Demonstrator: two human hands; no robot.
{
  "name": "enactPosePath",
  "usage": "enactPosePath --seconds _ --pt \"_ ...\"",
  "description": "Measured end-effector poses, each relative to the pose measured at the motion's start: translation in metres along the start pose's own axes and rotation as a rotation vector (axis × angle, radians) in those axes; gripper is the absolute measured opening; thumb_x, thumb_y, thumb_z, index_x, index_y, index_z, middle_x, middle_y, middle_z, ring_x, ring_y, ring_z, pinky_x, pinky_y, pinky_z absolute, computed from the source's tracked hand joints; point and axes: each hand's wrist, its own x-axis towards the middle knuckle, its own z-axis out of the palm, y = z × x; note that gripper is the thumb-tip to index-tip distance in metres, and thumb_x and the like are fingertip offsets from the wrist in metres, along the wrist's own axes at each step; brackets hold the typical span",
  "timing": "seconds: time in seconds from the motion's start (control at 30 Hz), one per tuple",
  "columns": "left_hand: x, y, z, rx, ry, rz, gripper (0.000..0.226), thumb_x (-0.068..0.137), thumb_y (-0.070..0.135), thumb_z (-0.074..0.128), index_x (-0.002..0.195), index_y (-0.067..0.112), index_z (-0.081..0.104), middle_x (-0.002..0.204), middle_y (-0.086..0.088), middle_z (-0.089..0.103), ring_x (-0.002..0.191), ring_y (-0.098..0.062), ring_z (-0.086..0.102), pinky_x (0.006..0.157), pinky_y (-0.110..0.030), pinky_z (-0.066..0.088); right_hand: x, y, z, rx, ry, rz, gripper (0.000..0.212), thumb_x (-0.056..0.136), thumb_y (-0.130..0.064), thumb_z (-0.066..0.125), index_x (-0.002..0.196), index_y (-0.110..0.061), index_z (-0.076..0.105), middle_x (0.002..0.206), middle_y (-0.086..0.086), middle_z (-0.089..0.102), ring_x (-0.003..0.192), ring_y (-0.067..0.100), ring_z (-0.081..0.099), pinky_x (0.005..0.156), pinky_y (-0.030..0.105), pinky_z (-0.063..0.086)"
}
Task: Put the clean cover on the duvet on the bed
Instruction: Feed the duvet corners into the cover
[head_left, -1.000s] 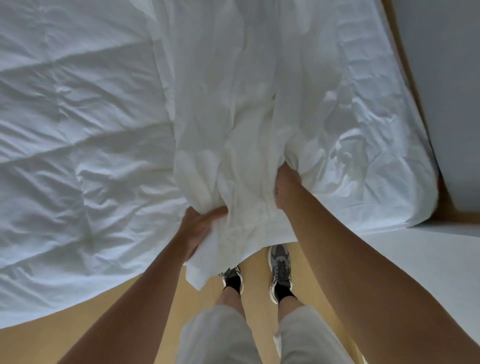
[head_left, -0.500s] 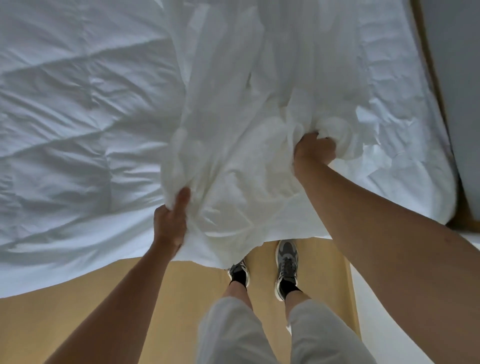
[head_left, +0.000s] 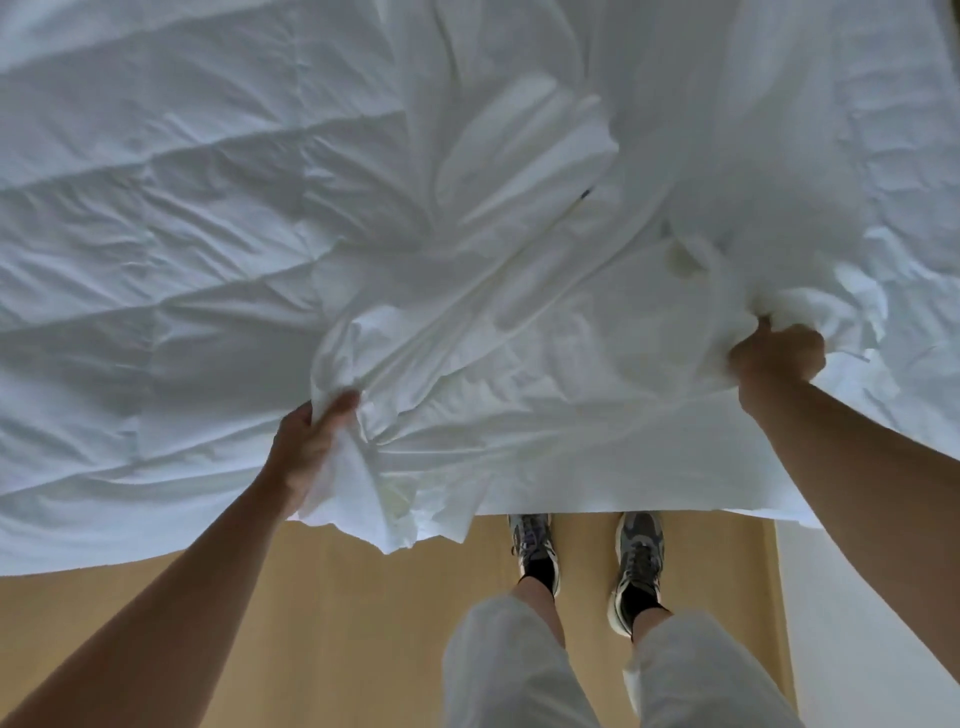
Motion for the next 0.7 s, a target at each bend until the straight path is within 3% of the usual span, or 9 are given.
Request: enactPosePath --seconds 0.07,0.2,0.3,0.37,0.43,0.47,0.53,0.63,0.7 --pt "0.006 0.007 -0.010 -0.014 -0.224 0.010 0.082 0.057 0.074 0.084 0.116 0.019 0.073 0.111 -0.013 0.075 0.100 -0.030 0.073 0.093 -0.046 0.054 -0.018 0.012 0.005 0.032 0.017 0.038 0.051 0.102 -0.039 0.052 0.126 0.007 0.059 0.124 0.025 0.065 0.118 0.041 0.061 0.099 0.039 0.048" --pt "0.019 0.047 0.008 0.087 -0.423 0.063 0.080 0.051 0.074 0.083 0.112 0.022 0.073 0.106 0.003 0.078 0.095 -0.011 0.074 0.087 -0.032 0.048 -0.088 0.053 0.020 0.115 -0.046 0.203 0.049 0.101 -0.040 0.052 0.124 0.001 0.061 0.121 0.023 0.066 0.112 0.041 0.063 0.089 0.039 0.049" --pt "0.022 0.064 0.037 0.130 -0.479 0.062 0.066 0.061 0.054 0.089 0.113 0.015 0.076 0.104 0.000 0.079 0.098 -0.018 0.074 0.094 -0.037 0.050 -0.108 0.047 0.022 0.111 -0.082 0.358 0.053 0.101 -0.033 0.051 0.142 -0.001 0.045 0.141 0.024 0.051 0.129 0.042 0.050 0.106 0.048 0.043" --pt "0.023 0.063 0.049 0.104 -0.436 0.081 0.059 0.067 0.048 0.091 0.112 0.013 0.076 0.101 -0.002 0.079 0.096 -0.021 0.075 0.096 -0.039 0.054 -0.111 0.016 0.013 0.063 0.167 0.359 0.049 0.097 -0.025 0.051 0.141 -0.004 0.042 0.144 0.021 0.044 0.133 0.040 0.043 0.110 0.051 0.036" --pt "0.030 0.067 0.053 0.021 -0.398 0.083 0.062 0.065 0.056 0.089 0.109 0.015 0.075 0.097 -0.003 0.079 0.090 -0.022 0.076 0.085 -0.037 0.058 -0.137 -0.028 0.007 0.193 0.473 -0.031 0.038 0.089 -0.026 0.056 0.124 -0.011 0.054 0.128 0.014 0.054 0.121 0.038 0.050 0.098 0.047 0.040" --pt "0.035 0.071 0.054 -0.018 -0.389 0.086 0.063 0.063 0.059 0.088 0.107 0.016 0.076 0.095 -0.003 0.079 0.088 -0.022 0.077 0.077 -0.034 0.059 -0.156 -0.049 0.009 0.204 0.460 -0.333 0.033 0.088 -0.031 0.058 0.115 -0.012 0.059 0.118 0.012 0.059 0.113 0.036 0.054 0.092 0.042 0.039" --pt "0.044 0.080 0.063 -0.066 -0.370 0.107 0.054 0.065 0.055 0.089 0.101 0.016 0.077 0.090 -0.003 0.079 0.082 -0.021 0.077 0.064 -0.028 0.059 -0.195 -0.088 0.028 0.214 0.171 -0.665 0.035 0.091 -0.044 0.062 0.107 -0.013 0.062 0.102 0.006 0.065 0.100 0.030 0.060 0.082 0.033 0.036" --pt "0.036 0.064 0.087 -0.013 -0.292 0.199 0.034 0.083 0.045 0.080 0.100 0.015 0.077 0.088 0.001 0.079 0.082 -0.018 0.077 0.070 -0.032 0.061 -0.238 -0.143 0.065 0.279 -0.356 -0.448 0.081 0.077 -0.073 0.067 0.124 -0.009 0.051 0.101 -0.001 0.057 0.093 0.021 0.056 0.080 0.027 0.041" --pt "0.016 0.033 0.091 -0.033 -0.211 0.223 0.032 0.092 0.046 0.071 0.107 0.019 0.075 0.091 0.004 0.079 0.083 -0.015 0.076 0.073 -0.034 0.061 -0.251 -0.164 0.083 0.285 -0.436 -0.271 0.098 0.068 -0.071 0.076 0.133 -0.009 0.038 0.112 0.005 0.057 0.099 0.025 0.059 0.085 0.037 0.052"
